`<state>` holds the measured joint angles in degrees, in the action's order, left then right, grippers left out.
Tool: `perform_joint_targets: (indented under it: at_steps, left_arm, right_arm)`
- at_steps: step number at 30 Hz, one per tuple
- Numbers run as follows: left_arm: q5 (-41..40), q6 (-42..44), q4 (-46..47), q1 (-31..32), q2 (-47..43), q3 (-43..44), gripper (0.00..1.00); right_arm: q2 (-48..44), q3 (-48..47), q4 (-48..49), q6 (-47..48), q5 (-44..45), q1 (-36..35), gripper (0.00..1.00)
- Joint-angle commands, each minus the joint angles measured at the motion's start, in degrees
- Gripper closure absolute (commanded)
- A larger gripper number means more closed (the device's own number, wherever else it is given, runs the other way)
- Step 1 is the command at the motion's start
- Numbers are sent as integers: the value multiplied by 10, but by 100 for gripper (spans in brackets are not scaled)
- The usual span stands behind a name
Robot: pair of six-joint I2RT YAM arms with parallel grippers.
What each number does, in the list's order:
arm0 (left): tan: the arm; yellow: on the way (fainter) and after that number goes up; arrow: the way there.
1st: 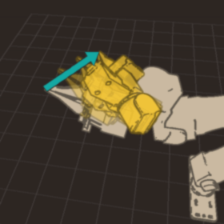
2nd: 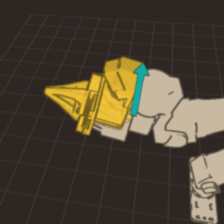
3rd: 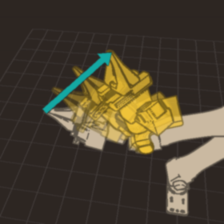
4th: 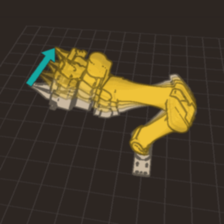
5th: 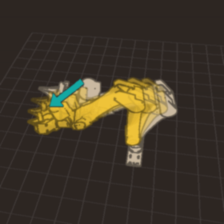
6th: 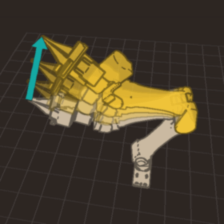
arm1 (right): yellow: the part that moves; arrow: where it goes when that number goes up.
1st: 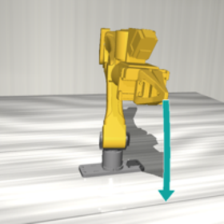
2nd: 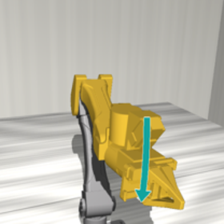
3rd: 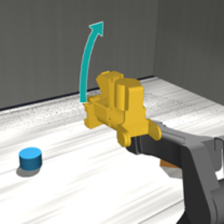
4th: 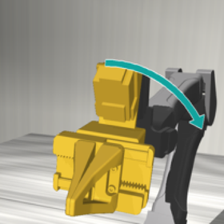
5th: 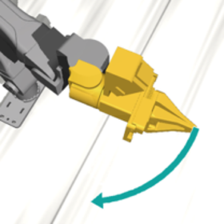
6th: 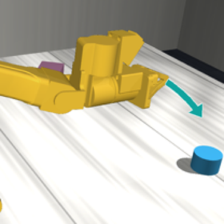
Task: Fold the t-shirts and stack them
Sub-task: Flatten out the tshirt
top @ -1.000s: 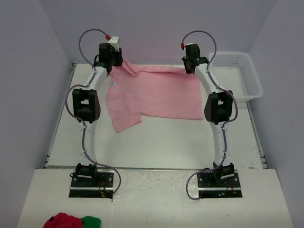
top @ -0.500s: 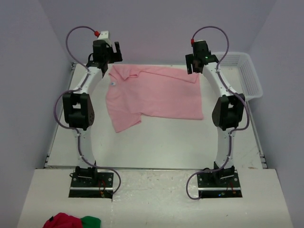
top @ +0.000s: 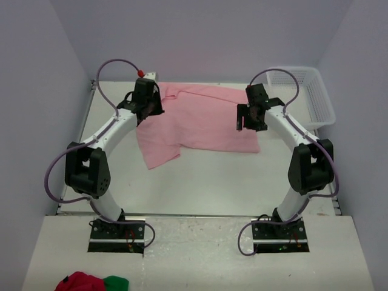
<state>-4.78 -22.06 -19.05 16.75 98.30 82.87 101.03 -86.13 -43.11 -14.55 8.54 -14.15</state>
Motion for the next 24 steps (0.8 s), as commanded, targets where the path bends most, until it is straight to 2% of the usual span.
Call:
perform_joint_targets:
  at_steps: [1,2,5,8,14,18,19,21,24]
  left_arm:
    - [5,-26,-86,-1,-30,-57,89]
    - [12,-26,-95,-1,-42,-84,82]
    - [20,-35,-108,-1,-68,-139,74]
    - [36,-47,-99,-1,-108,-203,67]
    - [72,-80,-82,-1,-186,-304,67]
    - [100,-94,-80,-1,-206,-341,61]
    - [96,-96,-80,-1,-214,-352,51]
    - [85,-101,-83,-1,-218,-361,43]
    - [76,-105,-83,-1,-216,-371,43]
  right_arm:
    - [-49,67,19,-51,-47,-11,28]
    - [-61,94,22,-59,-44,-11,29]
    - [-69,122,23,-77,-20,-11,30]
    - [-87,149,30,-100,-9,-7,26]
    - [-80,156,33,-104,-12,9,24]
    - [-86,156,40,-103,-24,25,24]
    - [-93,156,42,-102,-38,29,24]
    - [-99,157,47,-100,-46,36,24]
    - [-107,158,51,-98,-51,38,24]
